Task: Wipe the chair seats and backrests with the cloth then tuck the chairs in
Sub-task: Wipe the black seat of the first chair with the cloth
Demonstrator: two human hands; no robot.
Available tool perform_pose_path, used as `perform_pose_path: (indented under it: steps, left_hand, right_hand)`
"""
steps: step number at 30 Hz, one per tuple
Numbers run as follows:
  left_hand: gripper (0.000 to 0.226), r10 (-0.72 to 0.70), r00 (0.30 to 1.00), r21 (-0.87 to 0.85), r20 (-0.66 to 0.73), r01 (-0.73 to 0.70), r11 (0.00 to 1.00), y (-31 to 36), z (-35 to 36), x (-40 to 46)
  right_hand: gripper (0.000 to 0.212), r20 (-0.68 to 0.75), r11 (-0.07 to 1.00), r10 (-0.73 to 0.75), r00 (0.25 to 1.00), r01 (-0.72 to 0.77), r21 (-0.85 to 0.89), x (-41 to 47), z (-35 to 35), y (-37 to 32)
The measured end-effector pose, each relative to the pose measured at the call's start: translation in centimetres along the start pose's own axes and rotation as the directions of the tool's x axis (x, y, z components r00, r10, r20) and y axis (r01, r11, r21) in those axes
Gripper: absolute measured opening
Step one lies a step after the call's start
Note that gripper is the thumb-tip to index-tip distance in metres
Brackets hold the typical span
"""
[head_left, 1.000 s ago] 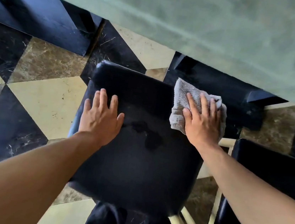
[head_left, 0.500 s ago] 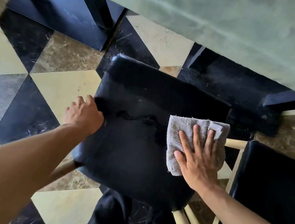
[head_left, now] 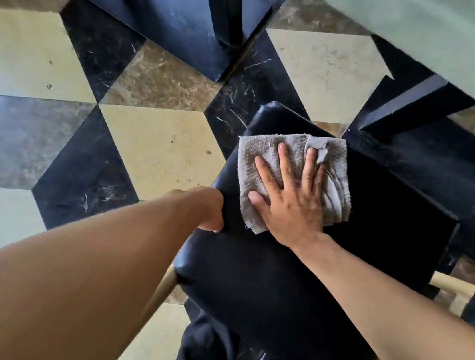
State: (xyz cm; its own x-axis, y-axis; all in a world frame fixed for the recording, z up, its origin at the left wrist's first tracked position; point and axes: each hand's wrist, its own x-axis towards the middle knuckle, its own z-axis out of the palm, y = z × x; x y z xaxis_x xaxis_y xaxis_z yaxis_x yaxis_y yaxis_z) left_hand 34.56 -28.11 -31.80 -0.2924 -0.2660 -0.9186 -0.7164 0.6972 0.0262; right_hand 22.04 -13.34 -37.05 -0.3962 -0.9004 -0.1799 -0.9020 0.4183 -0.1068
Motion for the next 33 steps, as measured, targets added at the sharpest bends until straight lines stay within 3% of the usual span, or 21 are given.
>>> perform_pose_path:
  steps: [4, 6, 8, 12, 17, 19, 22, 26, 30, 33]
  left_hand:
    - [0.028, 0.007, 0.990, 0.071, 0.139, -0.017, 0.997, -2.4, -3.1, 0.7]
    - [0.031, -0.017, 0.990, 0.069, 0.139, 0.008, 0.998, -4.2, -4.4, 1.1]
    - [0.030, 0.001, 1.000, 0.115, 0.003, -0.001, 0.993, -5.7, -5.0, 1.6]
    - [0.033, 0.066, 0.957, 0.117, -0.282, -0.035, 0.993, -7.7, -4.8, 2.6]
    - [0.056, 0.320, 0.856, 0.031, -0.406, -0.337, 0.941, -7.7, -3.9, 2.6]
    - [0.063, 0.328, 0.827, 0.004, -0.457, -0.367, 0.930, -7.6, -3.4, 2.3]
    - [0.063, 0.279, 0.820, -0.054, -0.500, -0.351, 0.935, -8.5, -2.6, 2.1]
    - [0.062, 0.201, 0.829, -0.171, -0.521, -0.333, 0.928, -9.6, -1.2, 2.0]
    - [0.063, 0.158, 0.848, -0.252, -0.505, -0.320, 0.913, -10.6, 0.7, 1.4]
    - [0.062, 0.128, 0.870, -0.287, -0.476, -0.291, 0.913, -11.6, 2.6, 0.8]
  right_hand:
    - [0.063, 0.010, 1.000, 0.007, 1.000, -0.007, 0.025, 4.1, -1.0, -2.5]
    - [0.063, 0.011, 0.999, 0.026, 1.000, -0.026, 0.046, 4.8, -1.3, -3.8]
    - [0.061, 0.004, 0.997, -0.023, 1.000, 0.023, 0.070, 4.1, -1.4, -5.0]
    - [0.059, 0.058, 0.963, -0.269, 0.961, 0.266, 0.052, 1.6, -0.7, -7.1]
    - [0.069, 0.202, 0.931, -0.331, 0.922, 0.353, -0.086, 3.8, -1.1, -5.1]
    - [0.069, 0.184, 0.946, -0.265, 0.946, 0.293, -0.140, 5.9, -1.7, -3.6]
    - [0.064, 0.101, 0.994, -0.072, 0.992, 0.080, -0.079, 10.2, -2.5, -1.4]
    - [0.054, 0.137, 0.968, 0.245, 0.960, -0.250, 0.021, 15.6, -3.1, -0.4]
    - [0.053, 0.141, 0.981, 0.195, 0.971, -0.189, -0.052, 14.8, -3.0, -1.8]
    - [0.046, 0.108, 0.998, 0.018, 0.994, -0.012, -0.054, 10.9, -2.8, -4.4]
